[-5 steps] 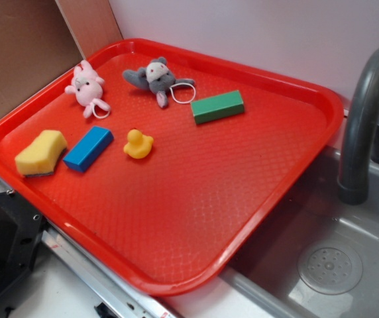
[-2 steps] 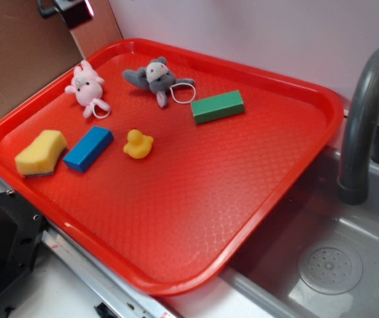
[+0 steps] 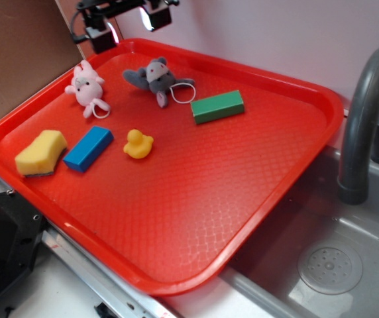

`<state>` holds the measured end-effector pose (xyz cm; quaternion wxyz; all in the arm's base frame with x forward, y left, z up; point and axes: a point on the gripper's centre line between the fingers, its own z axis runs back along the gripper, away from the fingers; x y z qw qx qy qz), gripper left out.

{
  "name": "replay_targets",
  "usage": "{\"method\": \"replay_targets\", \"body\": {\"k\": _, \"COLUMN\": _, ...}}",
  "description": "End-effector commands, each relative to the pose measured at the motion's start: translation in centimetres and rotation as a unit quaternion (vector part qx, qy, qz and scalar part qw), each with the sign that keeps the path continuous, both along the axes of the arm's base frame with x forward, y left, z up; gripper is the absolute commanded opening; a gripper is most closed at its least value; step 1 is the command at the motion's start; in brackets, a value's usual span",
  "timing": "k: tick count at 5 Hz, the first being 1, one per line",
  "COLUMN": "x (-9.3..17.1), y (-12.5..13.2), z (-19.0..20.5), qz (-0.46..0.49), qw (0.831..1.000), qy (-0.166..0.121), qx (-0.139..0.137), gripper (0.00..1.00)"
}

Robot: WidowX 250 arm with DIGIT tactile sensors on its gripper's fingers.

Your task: Grab the gray animal.

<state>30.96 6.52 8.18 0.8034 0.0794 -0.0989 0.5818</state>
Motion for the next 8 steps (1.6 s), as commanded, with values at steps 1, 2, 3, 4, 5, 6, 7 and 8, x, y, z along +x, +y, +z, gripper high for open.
{"method": "replay_targets", "body": {"k": 1, "x": 0.5, "y": 1.8, "z": -1.8, "qz": -0.041, "qw": 0.997, "qy": 0.005, "qx": -0.063, "gripper": 1.00}}
{"method": "replay_targets", "body": {"k": 2, "x": 0.3, "y": 1.0, "z": -4.0, "qz": -0.069, "qw": 0.992, "qy": 0.023, "qx": -0.100, "gripper": 1.00}}
{"method": "replay_targets", "body": {"k": 3, "x": 0.8, "y": 0.6, "z": -5.7, "qz": -0.094, "qw": 0.987, "qy": 0.029, "qx": -0.130, "gripper": 1.00}}
{"method": "replay_targets", "body": {"k": 4, "x": 0.8, "y": 0.5, "z": -5.7, "qz": -0.103, "qw": 0.982, "qy": 0.036, "qx": -0.151, "gripper": 0.00}}
{"method": "replay_targets", "body": {"k": 5, "x": 0.3, "y": 0.9, "z": -2.0, "qz": -0.156, "qw": 0.980, "qy": 0.034, "qx": -0.121, "gripper": 0.00}}
{"method": "replay_targets", "body": {"k": 6, "x": -0.4, "y": 0.6, "z": 3.2, "qz": -0.267, "qw": 0.960, "qy": 0.053, "qx": -0.059, "gripper": 0.00}}
{"method": "replay_targets", "body": {"k": 7, "x": -0.5, "y": -1.6, "z": 7.6, "qz": -0.382, "qw": 0.914, "qy": 0.095, "qx": -0.097, "gripper": 0.00}}
{"method": "replay_targets", "body": {"k": 8, "x": -1.0, "y": -3.8, "z": 9.6, "qz": -0.491, "qw": 0.859, "qy": 0.118, "qx": -0.078, "gripper": 0.00}}
